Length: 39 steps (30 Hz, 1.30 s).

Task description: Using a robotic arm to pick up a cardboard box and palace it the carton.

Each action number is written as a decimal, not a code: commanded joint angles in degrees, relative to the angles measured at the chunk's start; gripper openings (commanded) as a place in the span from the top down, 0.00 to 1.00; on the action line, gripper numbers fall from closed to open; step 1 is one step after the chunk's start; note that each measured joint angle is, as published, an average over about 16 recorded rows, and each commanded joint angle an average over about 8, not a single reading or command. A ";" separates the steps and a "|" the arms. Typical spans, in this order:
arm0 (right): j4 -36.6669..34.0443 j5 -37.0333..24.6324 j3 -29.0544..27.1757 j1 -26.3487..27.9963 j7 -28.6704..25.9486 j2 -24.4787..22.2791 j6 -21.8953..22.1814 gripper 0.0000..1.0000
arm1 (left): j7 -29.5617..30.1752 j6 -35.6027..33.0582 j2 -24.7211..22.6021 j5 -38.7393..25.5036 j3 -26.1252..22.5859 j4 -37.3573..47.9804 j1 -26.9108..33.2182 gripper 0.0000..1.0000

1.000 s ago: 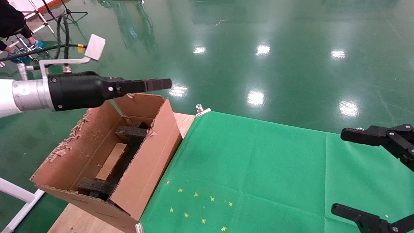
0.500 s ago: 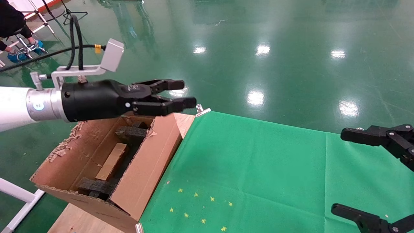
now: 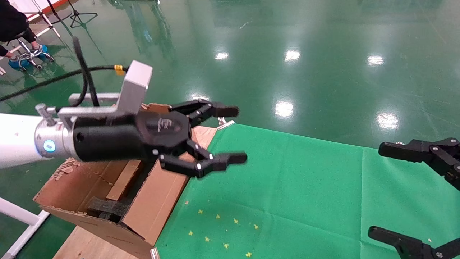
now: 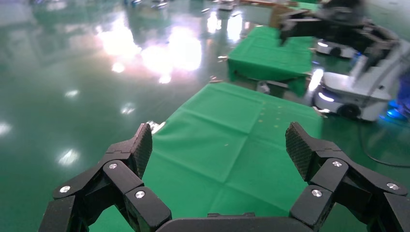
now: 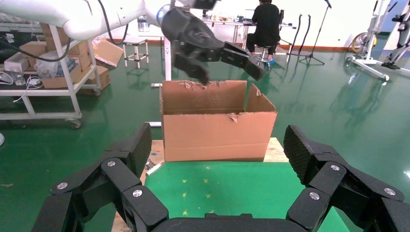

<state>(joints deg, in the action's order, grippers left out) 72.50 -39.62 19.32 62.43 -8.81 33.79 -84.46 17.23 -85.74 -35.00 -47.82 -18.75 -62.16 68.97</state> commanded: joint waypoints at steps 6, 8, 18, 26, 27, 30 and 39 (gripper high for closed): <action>0.00 0.00 0.01 0.00 0.00 0.00 0.00 0.00 | -4.28 0.03 -0.02 3.94 1.80 -7.55 -4.90 0.00; 0.00 0.01 0.01 0.00 0.00 0.00 0.00 0.00 | -5.22 0.04 -0.02 4.80 2.20 -9.21 -5.97 0.00; -0.02 0.02 0.00 -0.01 0.01 -0.01 0.03 0.00 | -7.21 0.04 -0.02 7.16 3.24 -13.44 -8.77 0.00; -0.01 0.02 0.01 -0.01 0.01 -0.01 0.03 0.00 | -6.81 0.06 -0.02 6.59 3.01 -12.40 -8.10 0.00; -0.01 0.02 0.01 -0.01 0.01 -0.01 0.03 0.00 | -6.79 0.06 -0.02 6.54 2.99 -12.31 -8.04 0.00; -0.01 0.02 0.01 -0.01 0.01 -0.01 0.03 0.00 | -6.71 0.06 -0.02 6.40 2.92 -12.09 -7.89 0.00; -0.01 0.02 0.01 -0.01 0.01 -0.01 0.02 0.00 | -6.56 0.06 -0.02 6.15 2.82 -11.68 -7.62 0.00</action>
<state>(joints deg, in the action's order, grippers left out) 72.49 -39.60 19.32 62.42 -8.80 33.78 -84.44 10.66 -85.67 -35.02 -41.65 -15.93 -73.85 61.34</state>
